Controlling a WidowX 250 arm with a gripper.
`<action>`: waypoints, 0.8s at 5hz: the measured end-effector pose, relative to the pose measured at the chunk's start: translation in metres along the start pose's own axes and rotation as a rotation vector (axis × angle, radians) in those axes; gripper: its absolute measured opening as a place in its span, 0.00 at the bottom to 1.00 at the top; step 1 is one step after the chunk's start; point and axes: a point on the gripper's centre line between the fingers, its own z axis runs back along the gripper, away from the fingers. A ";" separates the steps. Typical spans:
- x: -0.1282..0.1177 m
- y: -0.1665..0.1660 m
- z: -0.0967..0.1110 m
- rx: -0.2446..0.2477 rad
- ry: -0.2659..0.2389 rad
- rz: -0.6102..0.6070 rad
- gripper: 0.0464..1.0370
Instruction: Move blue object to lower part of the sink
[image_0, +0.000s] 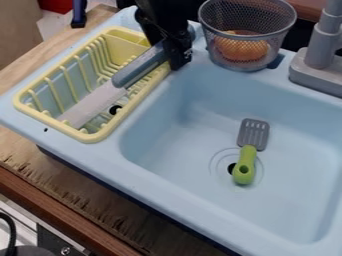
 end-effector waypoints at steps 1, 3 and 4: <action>0.001 -0.001 0.000 -0.014 0.001 -0.002 0.41; -0.006 0.008 0.011 0.062 0.022 0.024 0.36; -0.009 0.018 0.025 0.052 0.007 0.076 0.36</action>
